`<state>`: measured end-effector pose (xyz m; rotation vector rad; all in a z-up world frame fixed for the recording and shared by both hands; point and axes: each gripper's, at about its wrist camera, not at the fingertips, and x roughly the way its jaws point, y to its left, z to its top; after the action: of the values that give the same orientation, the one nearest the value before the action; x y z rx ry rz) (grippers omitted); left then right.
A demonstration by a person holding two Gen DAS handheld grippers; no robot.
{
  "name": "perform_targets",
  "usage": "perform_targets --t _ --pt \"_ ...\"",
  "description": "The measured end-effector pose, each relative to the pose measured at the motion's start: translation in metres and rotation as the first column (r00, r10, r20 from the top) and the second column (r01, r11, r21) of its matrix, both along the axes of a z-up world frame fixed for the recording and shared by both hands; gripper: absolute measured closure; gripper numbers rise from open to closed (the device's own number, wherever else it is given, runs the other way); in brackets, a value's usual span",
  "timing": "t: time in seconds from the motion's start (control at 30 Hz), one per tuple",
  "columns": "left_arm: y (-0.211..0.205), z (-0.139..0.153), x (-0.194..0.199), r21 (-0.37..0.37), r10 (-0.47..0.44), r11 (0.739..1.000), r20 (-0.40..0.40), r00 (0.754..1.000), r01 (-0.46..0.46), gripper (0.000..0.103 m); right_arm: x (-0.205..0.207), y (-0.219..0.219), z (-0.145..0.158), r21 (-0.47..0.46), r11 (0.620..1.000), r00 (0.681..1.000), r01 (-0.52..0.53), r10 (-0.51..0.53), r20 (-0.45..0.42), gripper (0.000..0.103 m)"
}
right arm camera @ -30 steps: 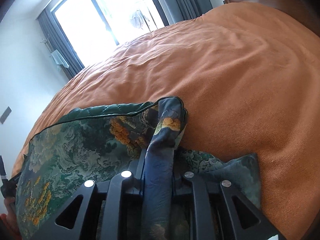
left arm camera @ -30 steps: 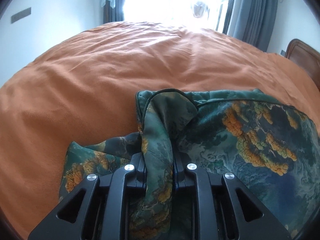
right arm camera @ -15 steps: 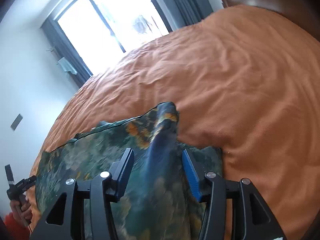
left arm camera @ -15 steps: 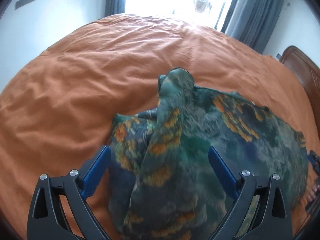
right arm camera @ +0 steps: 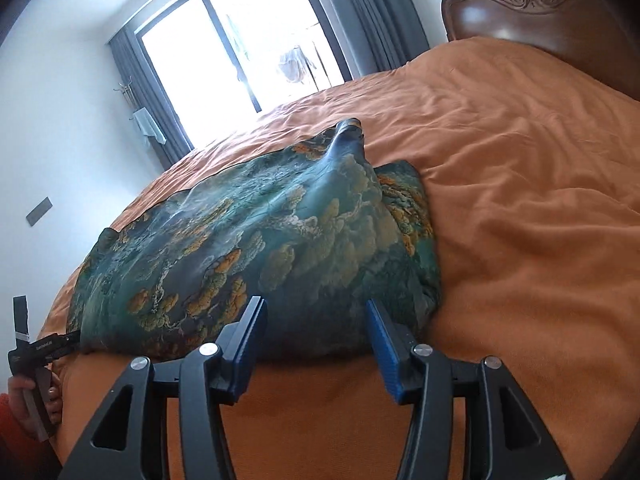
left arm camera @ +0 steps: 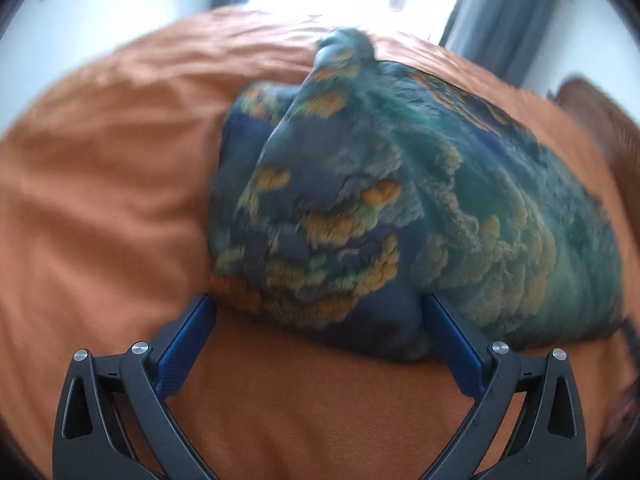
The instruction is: Fold large clothes
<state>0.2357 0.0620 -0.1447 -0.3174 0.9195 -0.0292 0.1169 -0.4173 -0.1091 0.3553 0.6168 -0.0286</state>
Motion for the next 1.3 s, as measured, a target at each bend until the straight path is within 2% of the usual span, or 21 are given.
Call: perform_targets --t 0.03,0.07,0.1,0.17,0.2,0.23,0.27,0.33,0.43,0.5,0.57,0.67,0.7,0.73,0.8,0.9,0.97,1.1,1.23,1.3 --pt "0.008 -0.005 -0.004 -0.089 0.035 0.996 0.015 0.999 -0.033 0.0 -0.007 0.003 -0.003 -0.001 1.0 1.0 -0.002 0.002 0.013 0.05" --pt "0.011 -0.007 -0.008 -0.117 0.04 0.992 0.035 0.999 -0.035 0.001 -0.011 0.005 -0.005 -0.001 1.0 1.0 -0.007 0.007 0.021 0.05" --pt "0.012 -0.006 -0.012 -0.12 0.008 0.993 0.041 0.999 -0.003 0.001 -0.015 0.008 -0.006 -0.006 1.0 1.0 -0.01 0.011 0.027 0.05" --pt "0.007 0.002 -0.019 -0.058 -0.019 0.998 0.018 1.0 0.02 0.001 -0.02 0.009 -0.009 -0.015 1.0 1.0 -0.011 0.011 0.023 0.05" --pt "0.002 0.01 -0.027 0.014 0.003 1.0 0.023 1.0 -0.003 0.002 -0.021 0.011 -0.009 -0.016 1.0 1.0 -0.016 0.016 0.023 0.05" --pt "-0.004 0.02 -0.037 0.092 0.024 0.995 0.053 0.998 -0.028 0.002 -0.022 0.011 -0.008 -0.018 1.0 0.999 -0.024 0.024 0.031 0.05" --pt "-0.011 0.031 -0.048 0.139 0.024 0.99 0.096 0.995 -0.037 0.001 -0.024 0.01 -0.007 -0.019 0.999 0.999 -0.027 0.028 0.041 0.05" --pt "-0.026 0.052 -0.059 0.182 -0.026 0.983 0.136 0.99 0.001 0.001 -0.024 0.011 -0.004 -0.017 0.999 0.998 -0.034 0.035 0.058 0.05" --pt "-0.061 0.086 -0.05 0.218 -0.127 0.971 0.134 0.983 0.096 0.001 -0.021 0.007 -0.005 0.008 0.999 0.997 -0.042 0.041 0.059 0.05" --pt "-0.091 0.106 -0.034 0.236 -0.203 0.957 0.127 0.971 0.169 0.001 -0.019 0.005 -0.005 0.025 0.999 0.997 -0.047 0.045 0.059 0.05" --pt "-0.125 0.121 -0.008 0.255 -0.29 0.934 0.125 0.949 0.252 0.001 -0.018 0.001 -0.005 0.044 0.998 0.997 -0.048 0.045 0.063 0.05" --pt "-0.176 0.124 0.052 0.352 -0.403 0.867 0.077 0.912 0.354 0.001 -0.018 -0.002 -0.006 0.067 0.996 0.997 -0.056 0.052 0.063 0.049" --pt "-0.187 0.123 0.074 0.381 -0.414 0.851 0.062 0.908 0.362 0.001 -0.017 -0.002 -0.006 0.069 0.996 0.997 -0.06 0.056 0.062 0.049" --pt "-0.195 0.12 0.094 0.4 -0.408 0.844 0.046 0.912 0.358 0.001 -0.017 -0.001 -0.007 0.068 0.995 0.996 -0.066 0.062 0.059 0.048" --pt "-0.212 0.114 0.141 0.393 -0.367 0.858 0.021 0.93 0.33 0.001 -0.016 0.002 -0.007 0.054 0.996 0.996 -0.074 0.072 0.053 0.048" --pt "-0.225 0.094 0.173 0.358 -0.353 0.867 -0.048 0.934 0.347 0.002 -0.016 0.006 -0.005 0.033 0.995 0.994 -0.09 0.088 0.059 0.048" --pt "-0.229 0.079 0.168 0.348 -0.367 0.86 -0.087 0.926 0.373 0.002 -0.017 0.008 -0.004 0.025 0.995 0.993 -0.099 0.097 0.064 0.048" --pt "-0.229 0.06 0.123 0.408 -0.442 0.798 -0.103 0.891 0.443 0.001 -0.015 0.003 -0.005 0.063 0.993 0.993 -0.103 0.099 0.06 0.048" --pt "-0.214 0.061 0.073 0.421 -0.453 0.793 -0.077 0.888 0.441 0.001 -0.013 0.001 -0.006 0.074 0.992 0.993 -0.104 0.099 0.061 0.048" --pt "-0.214 0.06 0.047 0.455 -0.464 0.776 -0.058 0.884 0.437 0.001 -0.013 0.001 -0.006 0.067 0.993 0.993 -0.101 0.097 0.061 0.048"
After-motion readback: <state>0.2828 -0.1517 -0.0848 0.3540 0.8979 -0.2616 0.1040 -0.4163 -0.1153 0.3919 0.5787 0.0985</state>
